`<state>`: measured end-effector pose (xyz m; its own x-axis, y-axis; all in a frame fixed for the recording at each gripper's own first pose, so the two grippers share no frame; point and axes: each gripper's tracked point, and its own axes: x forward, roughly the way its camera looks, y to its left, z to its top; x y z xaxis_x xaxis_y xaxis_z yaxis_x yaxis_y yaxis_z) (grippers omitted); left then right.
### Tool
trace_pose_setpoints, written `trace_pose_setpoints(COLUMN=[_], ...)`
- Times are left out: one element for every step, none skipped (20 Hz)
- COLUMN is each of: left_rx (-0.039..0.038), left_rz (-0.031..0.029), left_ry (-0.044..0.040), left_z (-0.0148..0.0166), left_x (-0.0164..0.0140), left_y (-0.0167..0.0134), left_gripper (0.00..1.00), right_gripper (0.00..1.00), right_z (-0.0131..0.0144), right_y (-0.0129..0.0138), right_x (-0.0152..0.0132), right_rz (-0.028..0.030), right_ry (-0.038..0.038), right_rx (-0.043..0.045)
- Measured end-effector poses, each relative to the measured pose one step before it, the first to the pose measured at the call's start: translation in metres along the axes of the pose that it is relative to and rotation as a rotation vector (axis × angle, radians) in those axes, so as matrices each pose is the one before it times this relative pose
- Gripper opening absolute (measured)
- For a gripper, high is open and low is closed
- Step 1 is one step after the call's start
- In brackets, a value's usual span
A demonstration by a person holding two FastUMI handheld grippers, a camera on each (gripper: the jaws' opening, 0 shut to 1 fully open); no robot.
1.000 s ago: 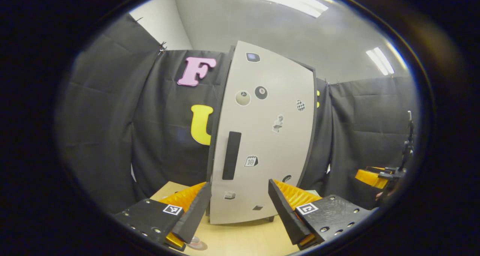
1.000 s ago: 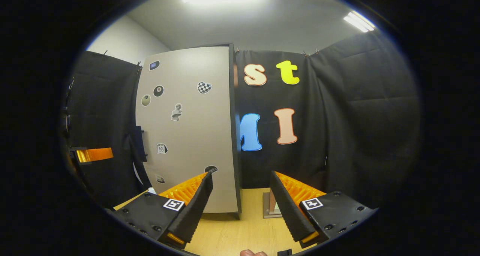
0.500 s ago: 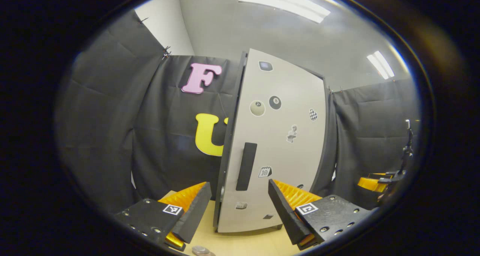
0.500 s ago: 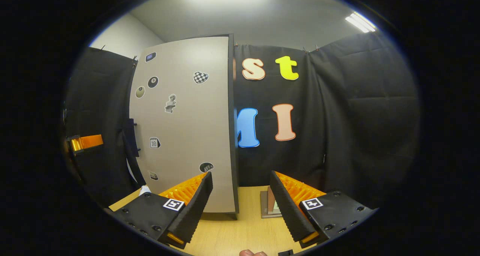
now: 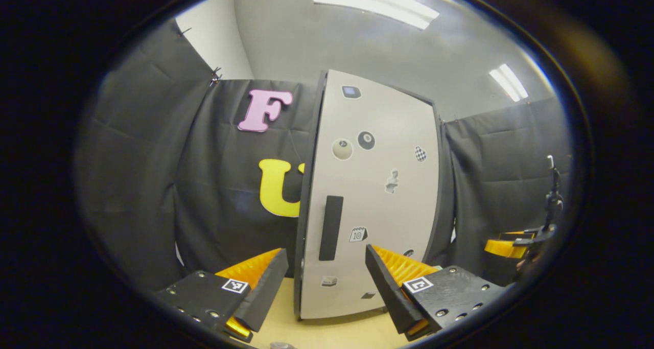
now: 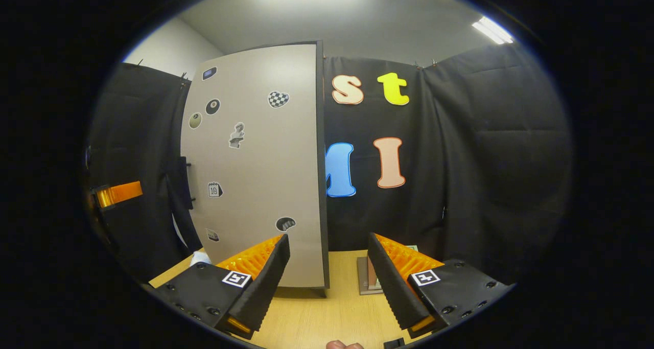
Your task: Open the cabinet door with the right hand, grasp the bottle in the cabinet with the left hand and place it on the coaster, then close the cabinet door with the right hand.
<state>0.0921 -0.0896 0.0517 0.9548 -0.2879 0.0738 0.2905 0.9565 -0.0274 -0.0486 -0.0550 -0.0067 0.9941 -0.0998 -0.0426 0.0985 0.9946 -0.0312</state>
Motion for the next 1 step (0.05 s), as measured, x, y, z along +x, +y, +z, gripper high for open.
trace_pose_setpoints(left_rx=[0.01353], left_rz=[-0.00388], left_ry=[0.00558], left_z=[-0.00276], left_x=[0.00078], left_y=[-0.00230], left_gripper=[0.94], right_gripper=[0.98], right_z=[-0.00005], right_y=[0.00107], right_x=[-0.00034], right_rz=[0.00095], right_ry=[0.00181], right_rx=[0.00017])
